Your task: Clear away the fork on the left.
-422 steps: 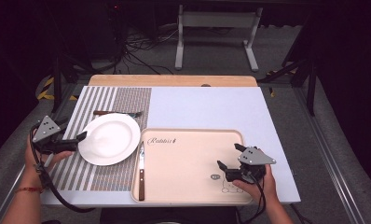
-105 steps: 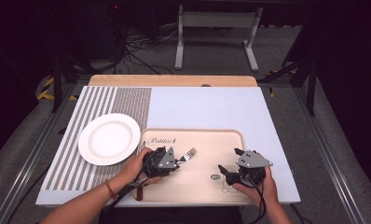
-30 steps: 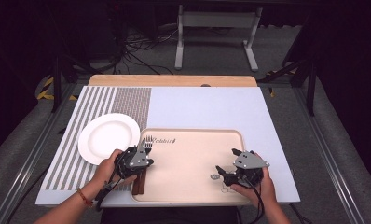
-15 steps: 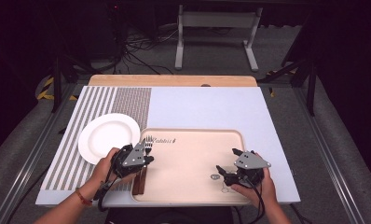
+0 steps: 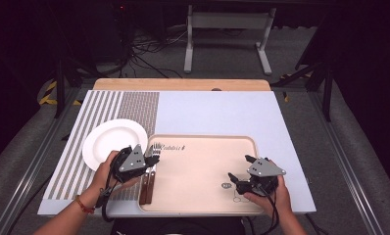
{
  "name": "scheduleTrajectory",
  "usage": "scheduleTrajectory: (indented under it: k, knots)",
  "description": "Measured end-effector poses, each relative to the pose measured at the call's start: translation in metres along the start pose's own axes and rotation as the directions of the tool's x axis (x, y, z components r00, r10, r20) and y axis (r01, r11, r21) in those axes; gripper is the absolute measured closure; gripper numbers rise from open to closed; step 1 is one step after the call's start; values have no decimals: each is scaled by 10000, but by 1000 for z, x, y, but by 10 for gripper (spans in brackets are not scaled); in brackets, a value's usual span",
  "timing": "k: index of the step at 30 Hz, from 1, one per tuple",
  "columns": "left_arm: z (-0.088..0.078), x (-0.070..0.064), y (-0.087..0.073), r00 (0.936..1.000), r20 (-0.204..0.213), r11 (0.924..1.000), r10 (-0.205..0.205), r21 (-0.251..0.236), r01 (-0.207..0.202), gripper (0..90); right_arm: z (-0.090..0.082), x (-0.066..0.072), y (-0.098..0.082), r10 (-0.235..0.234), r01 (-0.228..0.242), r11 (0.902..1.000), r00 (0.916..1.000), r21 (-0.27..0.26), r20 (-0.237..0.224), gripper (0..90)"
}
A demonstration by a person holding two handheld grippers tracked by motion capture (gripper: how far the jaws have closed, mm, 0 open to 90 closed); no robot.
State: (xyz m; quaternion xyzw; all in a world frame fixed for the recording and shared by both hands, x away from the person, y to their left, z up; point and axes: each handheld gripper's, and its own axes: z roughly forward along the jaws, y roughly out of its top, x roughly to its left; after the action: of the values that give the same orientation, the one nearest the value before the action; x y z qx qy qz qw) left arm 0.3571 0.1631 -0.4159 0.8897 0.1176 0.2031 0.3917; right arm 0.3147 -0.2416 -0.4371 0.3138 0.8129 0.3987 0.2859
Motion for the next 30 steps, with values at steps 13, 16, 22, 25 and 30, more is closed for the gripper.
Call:
scheduleTrajectory:
  k: [13, 16, 22, 25, 30]
  knots:
    - [-13, 2, -2, 9996, -282, 9963, 25, -863, -50, 672, 0, -2, 3, -64, 65, 9999, 10000, -159, 49, 189]
    - [-14, 0, -3, 9991, -421, 9959, 86, -894, -124, 619, 1, -3, 4, -121, 121, 9998, 9999, -157, 38, 188]
    - [-19, 0, -5, 9980, -633, 9935, 77, -1128, -148, 474, 3, -3, 8, -147, 147, 9993, 9999, -344, 10, 187]
    - [-21, -1, -7, 9966, -827, 9918, 10, -1274, -116, 421, 4, -4, 9, -134, 131, 9988, 9999, -471, -59, 188]
    - [-24, -2, -8, 9960, -892, 9919, -50, -1266, -64, 334, 5, -4, 12, -160, 155, 9981, 9998, -601, -68, 187]
